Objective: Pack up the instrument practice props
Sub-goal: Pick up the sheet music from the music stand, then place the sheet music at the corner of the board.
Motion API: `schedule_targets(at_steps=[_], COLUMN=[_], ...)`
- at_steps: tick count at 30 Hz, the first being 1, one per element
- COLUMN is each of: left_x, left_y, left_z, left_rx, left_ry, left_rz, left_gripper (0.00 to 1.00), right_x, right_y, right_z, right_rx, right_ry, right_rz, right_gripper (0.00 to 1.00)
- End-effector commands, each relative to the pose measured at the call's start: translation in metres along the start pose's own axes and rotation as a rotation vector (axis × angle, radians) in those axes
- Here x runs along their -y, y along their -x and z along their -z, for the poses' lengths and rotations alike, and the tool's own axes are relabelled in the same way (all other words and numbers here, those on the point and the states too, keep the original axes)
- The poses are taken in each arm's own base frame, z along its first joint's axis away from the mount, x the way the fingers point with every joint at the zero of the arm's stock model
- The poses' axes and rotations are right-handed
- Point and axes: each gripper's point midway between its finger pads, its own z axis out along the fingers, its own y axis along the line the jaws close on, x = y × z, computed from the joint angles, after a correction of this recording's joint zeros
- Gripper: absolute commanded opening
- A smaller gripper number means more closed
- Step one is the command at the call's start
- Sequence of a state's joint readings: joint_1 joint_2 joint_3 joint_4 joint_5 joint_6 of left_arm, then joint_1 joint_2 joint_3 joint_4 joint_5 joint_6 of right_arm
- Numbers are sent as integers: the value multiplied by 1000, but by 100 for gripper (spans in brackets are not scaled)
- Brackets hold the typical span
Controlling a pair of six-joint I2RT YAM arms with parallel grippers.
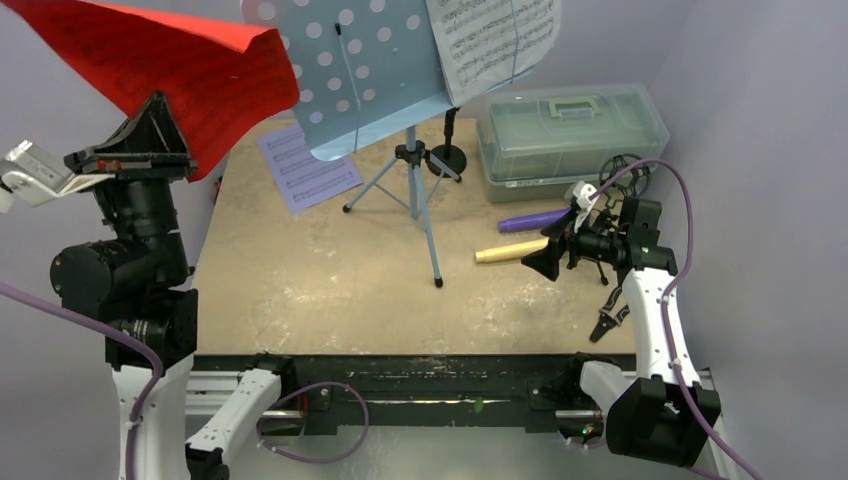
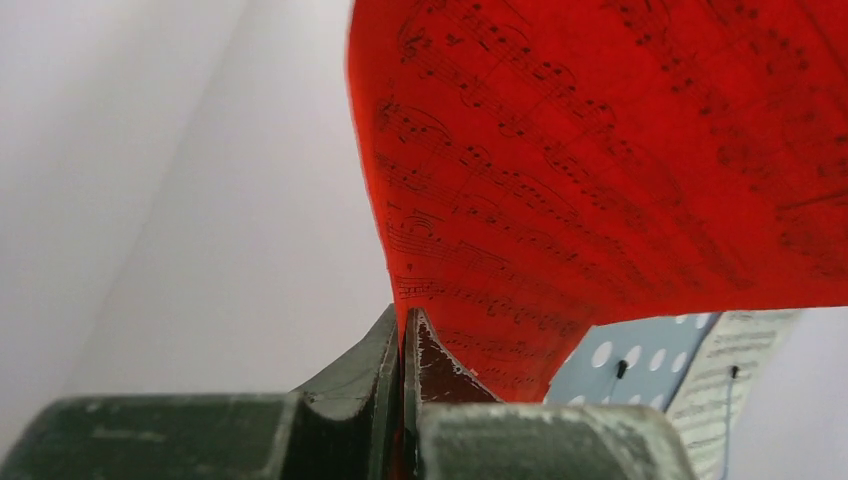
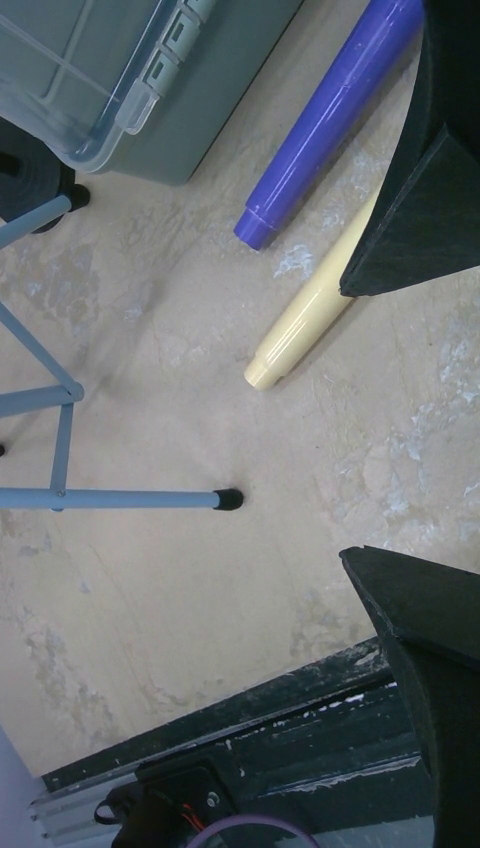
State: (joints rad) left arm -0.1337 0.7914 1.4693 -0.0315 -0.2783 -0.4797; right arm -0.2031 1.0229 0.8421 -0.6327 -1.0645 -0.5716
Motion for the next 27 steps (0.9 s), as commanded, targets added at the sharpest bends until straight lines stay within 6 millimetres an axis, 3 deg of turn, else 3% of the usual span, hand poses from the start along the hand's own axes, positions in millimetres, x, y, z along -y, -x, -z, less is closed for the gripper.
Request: schedule_targets(at_steps=[1,4,6,9,13,17,20,23,24,27], left_x=[-36,-55,-79,-129,-171,-215,-249,-265,-257,-246], left_y=[-9,-27,-55,-113,-185,-243,-299,-376,-393,-416], left_z=[11,13,14,20,28,31,23,9,5,3], left_rx=[21,13,-28,-125,-233,-328,-446,-623,-669,-726], left_ry=[134,190,264,426,497,534,509,285,174,22], left_rz=[-89,-130,-178,-279,-335,-291,-166,45,129,345], left_gripper=[0,0,0,0,0,0,0,0,0,0], right_x=[1,2,2,1,0,-1,-3,-5,-5,-6], right_y=[6,5,5,5,6,6,6,7,6,7], right_z=[1,1,1,1,2,2,2,2,2,2], right_rx=[9,8,8,8,9,9,13,15,15,17], right_ry=[0,0,0,1,2,9,18,25,26,28], right_rz=[32,32,32,32,36,40,44,49,50,52], right_gripper=[99,99,99,99,99,99,99,99,99,99])
